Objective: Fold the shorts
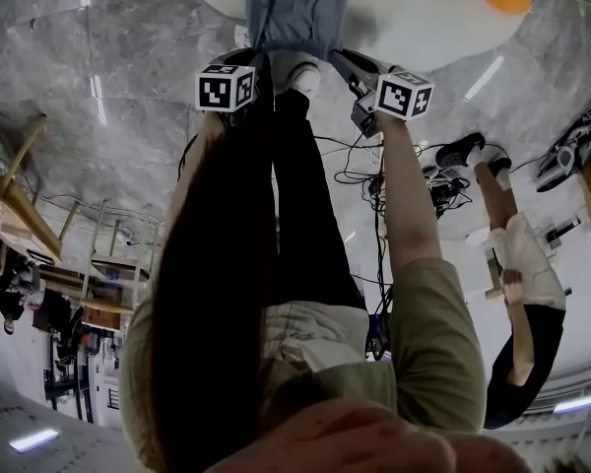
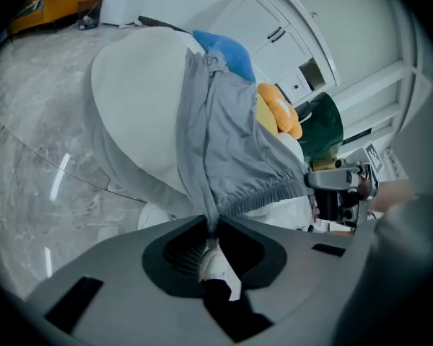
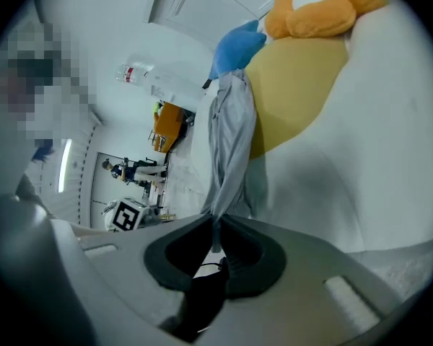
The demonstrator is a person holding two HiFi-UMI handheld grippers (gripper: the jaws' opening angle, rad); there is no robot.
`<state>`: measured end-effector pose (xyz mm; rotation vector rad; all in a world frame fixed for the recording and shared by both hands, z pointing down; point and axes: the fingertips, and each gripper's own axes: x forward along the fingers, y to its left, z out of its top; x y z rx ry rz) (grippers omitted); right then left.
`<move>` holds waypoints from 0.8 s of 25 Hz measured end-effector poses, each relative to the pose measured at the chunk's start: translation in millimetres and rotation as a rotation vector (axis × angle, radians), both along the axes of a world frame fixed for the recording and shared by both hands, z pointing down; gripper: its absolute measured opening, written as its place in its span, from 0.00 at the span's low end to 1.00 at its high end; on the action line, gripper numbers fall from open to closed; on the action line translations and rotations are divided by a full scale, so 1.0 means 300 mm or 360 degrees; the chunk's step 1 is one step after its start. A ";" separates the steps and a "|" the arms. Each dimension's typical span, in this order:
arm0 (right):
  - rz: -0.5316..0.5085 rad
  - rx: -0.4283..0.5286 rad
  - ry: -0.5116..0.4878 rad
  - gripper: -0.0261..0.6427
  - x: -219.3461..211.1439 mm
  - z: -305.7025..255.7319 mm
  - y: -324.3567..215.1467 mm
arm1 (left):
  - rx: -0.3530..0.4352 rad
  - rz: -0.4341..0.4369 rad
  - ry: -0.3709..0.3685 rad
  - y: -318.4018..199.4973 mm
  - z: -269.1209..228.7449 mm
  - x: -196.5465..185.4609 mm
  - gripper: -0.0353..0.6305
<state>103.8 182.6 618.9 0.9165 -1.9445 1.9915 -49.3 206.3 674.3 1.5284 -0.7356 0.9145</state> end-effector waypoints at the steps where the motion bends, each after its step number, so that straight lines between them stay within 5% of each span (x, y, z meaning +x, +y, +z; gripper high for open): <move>1: -0.0026 0.0027 -0.0013 0.10 -0.007 -0.015 -0.006 | -0.0035 -0.0048 0.0051 0.004 0.011 0.012 0.18; 3: -0.0069 0.0066 -0.0038 0.09 -0.017 -0.044 -0.016 | -0.0140 -0.0185 0.0213 0.025 0.020 0.046 0.51; 4: -0.0085 0.0078 -0.0050 0.09 -0.022 -0.055 -0.021 | -0.0192 -0.0248 0.0295 0.039 0.022 0.065 0.55; 10: -0.0147 0.0110 -0.0043 0.09 -0.027 -0.071 -0.019 | -0.0352 -0.0492 0.0617 0.097 0.037 0.208 0.59; 16: 0.0022 0.0143 -0.0187 0.09 0.003 -0.099 -0.028 | -0.0403 -0.1278 0.1257 -0.062 0.013 0.365 0.59; 20: 0.0159 0.0161 -0.0349 0.09 0.049 -0.123 -0.056 | -0.0476 -0.1677 0.1665 -0.116 -0.038 0.422 0.59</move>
